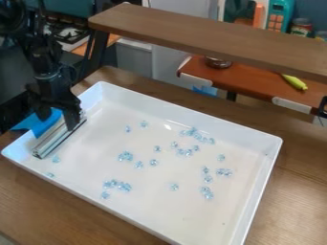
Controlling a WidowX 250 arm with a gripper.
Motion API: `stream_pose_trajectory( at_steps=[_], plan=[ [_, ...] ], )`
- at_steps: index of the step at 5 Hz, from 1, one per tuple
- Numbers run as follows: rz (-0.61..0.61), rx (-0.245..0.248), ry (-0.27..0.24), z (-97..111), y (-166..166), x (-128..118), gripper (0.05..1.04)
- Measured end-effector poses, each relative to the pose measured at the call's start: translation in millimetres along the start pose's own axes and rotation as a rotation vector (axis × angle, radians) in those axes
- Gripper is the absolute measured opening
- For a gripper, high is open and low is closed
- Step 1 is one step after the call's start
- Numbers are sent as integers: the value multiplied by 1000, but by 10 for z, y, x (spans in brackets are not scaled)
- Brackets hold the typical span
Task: Sweep into pile
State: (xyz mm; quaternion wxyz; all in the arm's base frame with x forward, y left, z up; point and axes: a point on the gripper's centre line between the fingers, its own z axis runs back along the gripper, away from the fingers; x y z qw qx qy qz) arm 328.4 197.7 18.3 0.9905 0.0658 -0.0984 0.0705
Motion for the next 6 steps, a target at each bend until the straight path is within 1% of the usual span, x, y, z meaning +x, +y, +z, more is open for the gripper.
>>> stream_pose_trajectory(
  at_steps=[1, 3, 4, 5, 6],
  plan=[
    [12, 5, 13, -75, 3, -25, 1000],
    [25, 23, 6, -101, 23, -19, 994],
    [31, 24, 25, -172, 11, -61, 916],
    [32, 32, 36, -197, 21, -85, 617],
    [12, 37, 46, -233, -9, -149, 368]
  ],
)
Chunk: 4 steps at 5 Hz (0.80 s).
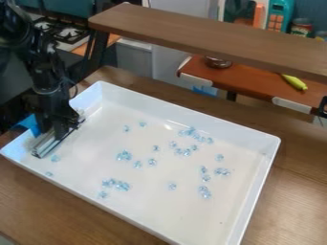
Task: Sweep into pile
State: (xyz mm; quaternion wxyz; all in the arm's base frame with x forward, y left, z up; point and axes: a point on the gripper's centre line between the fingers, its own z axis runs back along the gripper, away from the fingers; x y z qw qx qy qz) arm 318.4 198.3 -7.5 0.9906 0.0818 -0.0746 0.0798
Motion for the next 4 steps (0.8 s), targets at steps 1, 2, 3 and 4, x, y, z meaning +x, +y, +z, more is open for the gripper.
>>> stream_pose_trajectory(
  at_steps=[1, 2, 3, 4],
  plan=[
    [-18, -22, 17, -3, -89, -65, 360],
    [-46, -67, 53, 50, -279, -140, 358],
    [-71, -106, 97, 117, -481, -268, 358],
    [-114, -124, 105, 174, -676, -345, 357]
  ],
)
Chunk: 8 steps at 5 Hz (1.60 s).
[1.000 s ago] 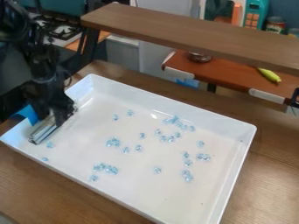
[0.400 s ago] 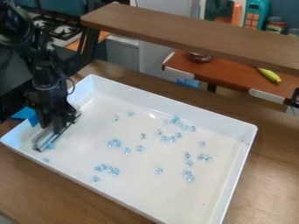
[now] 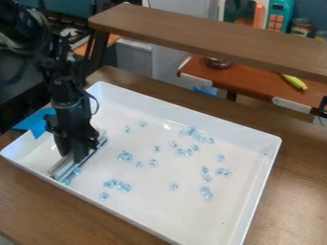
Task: Sweep into pile
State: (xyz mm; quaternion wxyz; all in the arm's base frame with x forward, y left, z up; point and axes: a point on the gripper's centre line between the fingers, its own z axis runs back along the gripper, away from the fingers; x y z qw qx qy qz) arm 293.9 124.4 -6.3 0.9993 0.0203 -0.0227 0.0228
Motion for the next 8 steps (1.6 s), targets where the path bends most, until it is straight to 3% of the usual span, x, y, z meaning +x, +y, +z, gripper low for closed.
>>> stream_pose_trajectory(
  at_steps=[4, 8],
  plan=[
    [-12, 20, -53, -53, -836, 84, 351],
    [-58, -120, -17, 75, -2405, -18, 351]
  ],
)
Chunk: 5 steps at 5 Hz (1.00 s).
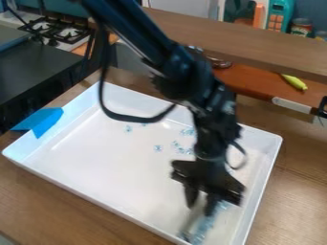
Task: Sweep into pile
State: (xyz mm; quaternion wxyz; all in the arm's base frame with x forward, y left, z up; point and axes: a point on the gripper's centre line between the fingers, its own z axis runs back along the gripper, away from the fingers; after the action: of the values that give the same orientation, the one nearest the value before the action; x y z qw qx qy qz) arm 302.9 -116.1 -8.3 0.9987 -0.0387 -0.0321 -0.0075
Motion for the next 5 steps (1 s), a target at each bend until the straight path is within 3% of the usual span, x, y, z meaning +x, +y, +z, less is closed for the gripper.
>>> stream_pose_trajectory(
  at_steps=[1, 2, 3, 5],
  plan=[
    [-14, -25, 2, 51, -243, -5, 351],
    [-3, -55, -16, 220, -185, 52, 351],
    [31, -90, -73, 575, 221, 219, 351],
    [38, -63, -138, 850, 1157, 390, 351]
  ],
)
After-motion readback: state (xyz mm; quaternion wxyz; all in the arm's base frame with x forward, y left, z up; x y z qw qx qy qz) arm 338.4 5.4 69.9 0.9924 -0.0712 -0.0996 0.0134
